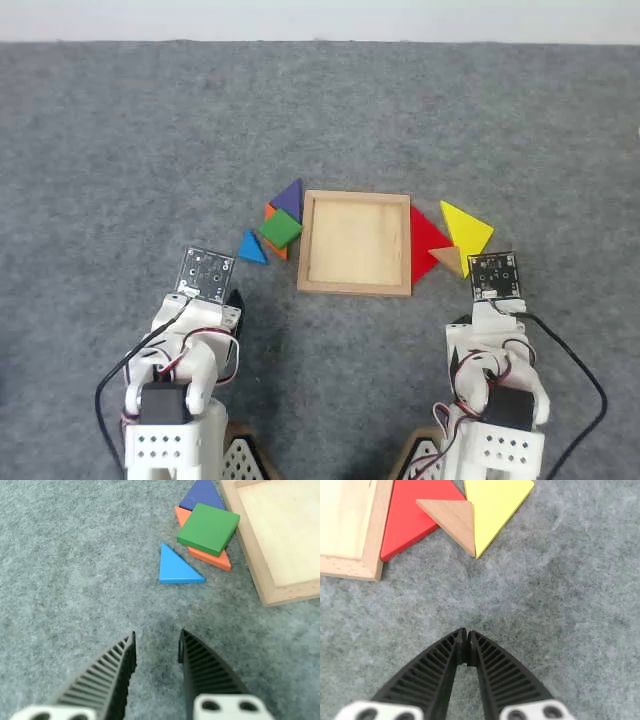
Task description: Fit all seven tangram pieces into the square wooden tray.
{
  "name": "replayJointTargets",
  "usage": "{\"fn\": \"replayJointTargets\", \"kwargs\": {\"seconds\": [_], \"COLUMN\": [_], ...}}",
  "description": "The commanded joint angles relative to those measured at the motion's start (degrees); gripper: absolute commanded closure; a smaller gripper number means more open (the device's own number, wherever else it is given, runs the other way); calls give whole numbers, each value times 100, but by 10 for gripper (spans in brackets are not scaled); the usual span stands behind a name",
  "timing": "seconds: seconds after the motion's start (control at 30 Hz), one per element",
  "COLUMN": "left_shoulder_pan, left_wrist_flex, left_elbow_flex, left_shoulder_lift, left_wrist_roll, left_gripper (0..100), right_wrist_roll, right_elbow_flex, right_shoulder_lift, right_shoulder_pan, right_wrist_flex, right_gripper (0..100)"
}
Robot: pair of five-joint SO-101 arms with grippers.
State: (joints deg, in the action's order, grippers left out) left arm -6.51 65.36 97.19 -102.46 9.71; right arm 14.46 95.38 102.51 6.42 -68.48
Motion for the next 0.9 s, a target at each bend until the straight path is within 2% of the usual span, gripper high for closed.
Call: {"fn": "replayJointTargets", "kwargs": {"seconds": [0.0,0.87], "left_shoulder_pan": [-35,-35], "left_wrist_flex": [18,18], "left_elbow_flex": [-66,-66], "left_shoulder_lift": [-97,-97], "left_wrist_roll": [-53,-53], "left_gripper": [861,861], "right_wrist_roll": [0,9], "right_elbow_flex": [114,114], "right_shoulder_lift": [-31,13], "right_shoulder_pan": [-31,-31], "right_wrist_flex": [-13,40], "right_gripper": [991,990]}}
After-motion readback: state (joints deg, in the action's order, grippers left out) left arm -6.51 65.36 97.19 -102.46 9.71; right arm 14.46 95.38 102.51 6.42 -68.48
